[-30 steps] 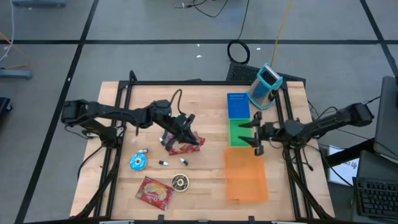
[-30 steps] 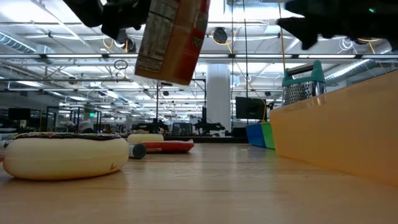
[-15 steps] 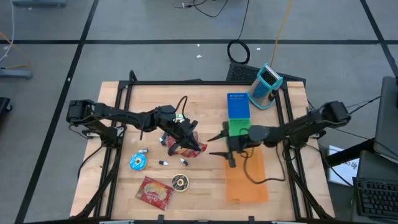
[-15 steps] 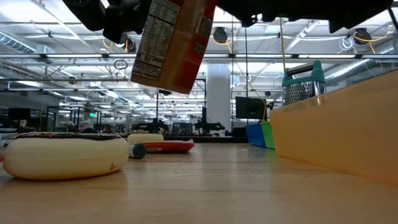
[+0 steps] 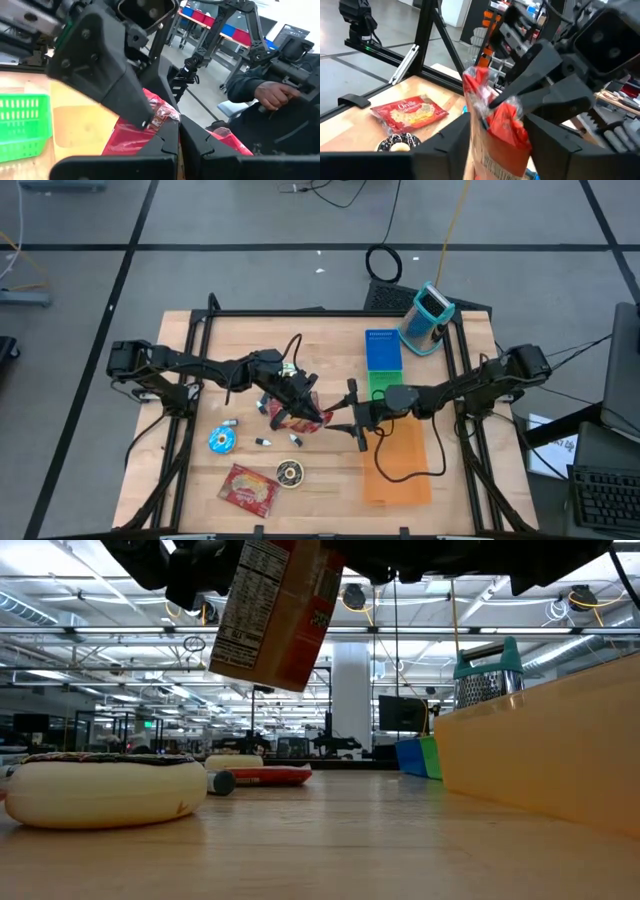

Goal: Pick & Place Food Item
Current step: Put the top red popcorn bag into the orange bin

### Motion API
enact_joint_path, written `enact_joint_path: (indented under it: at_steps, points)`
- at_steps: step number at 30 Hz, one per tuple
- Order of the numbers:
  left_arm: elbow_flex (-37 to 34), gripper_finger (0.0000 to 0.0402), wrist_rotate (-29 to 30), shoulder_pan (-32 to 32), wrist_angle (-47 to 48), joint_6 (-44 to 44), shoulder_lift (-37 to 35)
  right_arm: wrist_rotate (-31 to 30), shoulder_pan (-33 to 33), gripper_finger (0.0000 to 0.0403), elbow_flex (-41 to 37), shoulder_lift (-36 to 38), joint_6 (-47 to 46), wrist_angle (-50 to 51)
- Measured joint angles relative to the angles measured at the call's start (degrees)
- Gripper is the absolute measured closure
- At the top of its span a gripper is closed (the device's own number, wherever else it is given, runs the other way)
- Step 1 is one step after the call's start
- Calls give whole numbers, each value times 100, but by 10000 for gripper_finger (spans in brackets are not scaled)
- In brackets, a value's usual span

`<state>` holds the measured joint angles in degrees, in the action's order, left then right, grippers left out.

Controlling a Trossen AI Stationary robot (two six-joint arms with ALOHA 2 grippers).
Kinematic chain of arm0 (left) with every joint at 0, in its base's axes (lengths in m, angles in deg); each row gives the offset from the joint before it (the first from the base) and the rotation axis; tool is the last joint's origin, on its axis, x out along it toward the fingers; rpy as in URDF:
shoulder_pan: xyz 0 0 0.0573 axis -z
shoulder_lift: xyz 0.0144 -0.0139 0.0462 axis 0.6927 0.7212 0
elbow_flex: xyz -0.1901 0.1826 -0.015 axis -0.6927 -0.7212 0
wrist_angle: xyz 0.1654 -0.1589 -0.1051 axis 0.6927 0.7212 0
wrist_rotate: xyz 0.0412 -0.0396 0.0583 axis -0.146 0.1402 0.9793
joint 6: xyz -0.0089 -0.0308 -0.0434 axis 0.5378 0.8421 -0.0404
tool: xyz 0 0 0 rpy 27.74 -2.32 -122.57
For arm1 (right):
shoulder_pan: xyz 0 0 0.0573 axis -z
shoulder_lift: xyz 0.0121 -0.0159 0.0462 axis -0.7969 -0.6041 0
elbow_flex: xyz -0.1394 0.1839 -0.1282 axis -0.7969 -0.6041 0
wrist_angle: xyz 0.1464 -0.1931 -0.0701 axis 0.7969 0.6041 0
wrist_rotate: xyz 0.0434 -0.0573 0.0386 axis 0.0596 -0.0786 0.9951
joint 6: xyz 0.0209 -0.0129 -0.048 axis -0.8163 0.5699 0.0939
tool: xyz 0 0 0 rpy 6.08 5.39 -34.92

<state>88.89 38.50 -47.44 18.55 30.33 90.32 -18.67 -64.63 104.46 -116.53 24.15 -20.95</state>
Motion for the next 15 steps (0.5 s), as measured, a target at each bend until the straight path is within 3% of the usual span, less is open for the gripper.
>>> enact_joint_path:
  at_steps: [9,15]
  points:
    - [0,395,-2,4,8,89,0,267,4,389,11,-4,127,211]
    - [-1,361,457,36,-5,31,-15,390,4,399,6,0,146,312]
